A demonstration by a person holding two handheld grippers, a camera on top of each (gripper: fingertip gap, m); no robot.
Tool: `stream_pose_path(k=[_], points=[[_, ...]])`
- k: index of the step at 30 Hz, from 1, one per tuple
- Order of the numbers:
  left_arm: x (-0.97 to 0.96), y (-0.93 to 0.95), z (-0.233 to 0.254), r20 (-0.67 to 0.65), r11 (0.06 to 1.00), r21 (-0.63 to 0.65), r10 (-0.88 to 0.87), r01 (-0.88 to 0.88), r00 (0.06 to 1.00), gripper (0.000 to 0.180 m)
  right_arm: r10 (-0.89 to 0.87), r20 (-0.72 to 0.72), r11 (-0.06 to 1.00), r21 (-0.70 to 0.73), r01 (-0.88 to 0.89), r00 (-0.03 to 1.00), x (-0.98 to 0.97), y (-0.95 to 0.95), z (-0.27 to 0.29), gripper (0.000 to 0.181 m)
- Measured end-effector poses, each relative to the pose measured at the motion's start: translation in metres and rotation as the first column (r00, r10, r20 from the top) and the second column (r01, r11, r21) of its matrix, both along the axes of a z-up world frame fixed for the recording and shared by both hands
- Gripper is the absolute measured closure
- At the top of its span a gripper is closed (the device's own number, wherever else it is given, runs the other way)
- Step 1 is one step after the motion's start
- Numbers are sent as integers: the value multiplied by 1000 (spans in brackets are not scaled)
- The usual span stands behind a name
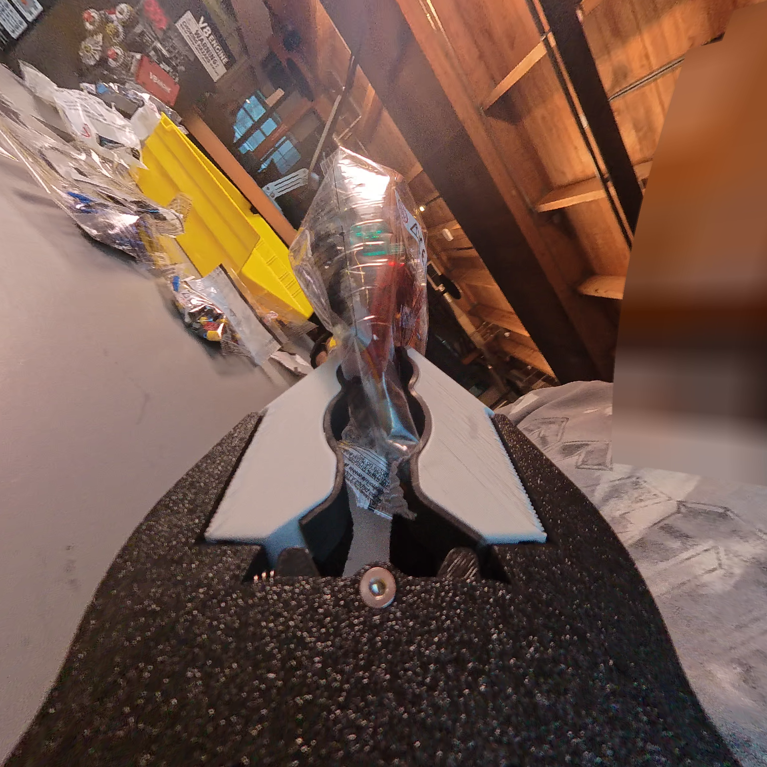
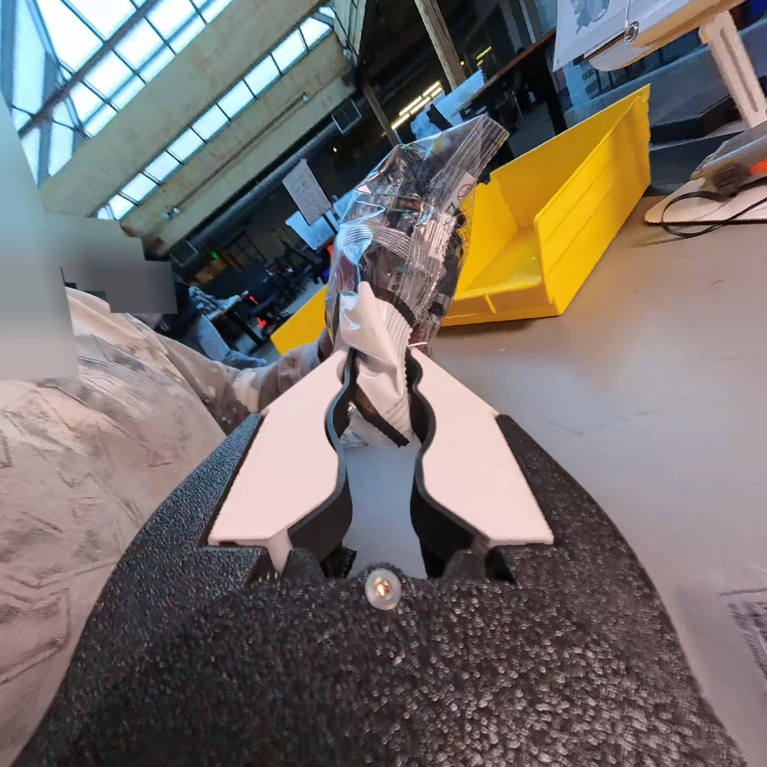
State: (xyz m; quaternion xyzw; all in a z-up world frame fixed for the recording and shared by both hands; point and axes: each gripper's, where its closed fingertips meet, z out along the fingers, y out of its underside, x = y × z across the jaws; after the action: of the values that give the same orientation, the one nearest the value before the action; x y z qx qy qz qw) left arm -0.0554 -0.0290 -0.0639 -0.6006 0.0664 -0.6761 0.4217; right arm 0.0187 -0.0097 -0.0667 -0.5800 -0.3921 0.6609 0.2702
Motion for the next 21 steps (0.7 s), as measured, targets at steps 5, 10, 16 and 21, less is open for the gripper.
stream_pose_path(k=[5, 10, 16, 21], points=[[0, 2, -4, -125, 996, 67, 63, -55, 990, 165, 17, 55, 989, 147, -25, 998, 3, 5, -4, 159], [1, -4, 5, -152, 992, 120, 61, -42, 987, 172, 103, 38, 975, 195, -109, 994, 21, 4, -1, 162], [5, -10, 5, -218, 986, 167, 56, -19, 974, 178, 147, 87, 943, 287, -167, 985, 36, 2, -7, 165], [2, -10, 1, -292, 980, 195, 89, -32, 952, 180, 154, 166, 922, 330, -202, 974, 43, 11, -20, 167]])
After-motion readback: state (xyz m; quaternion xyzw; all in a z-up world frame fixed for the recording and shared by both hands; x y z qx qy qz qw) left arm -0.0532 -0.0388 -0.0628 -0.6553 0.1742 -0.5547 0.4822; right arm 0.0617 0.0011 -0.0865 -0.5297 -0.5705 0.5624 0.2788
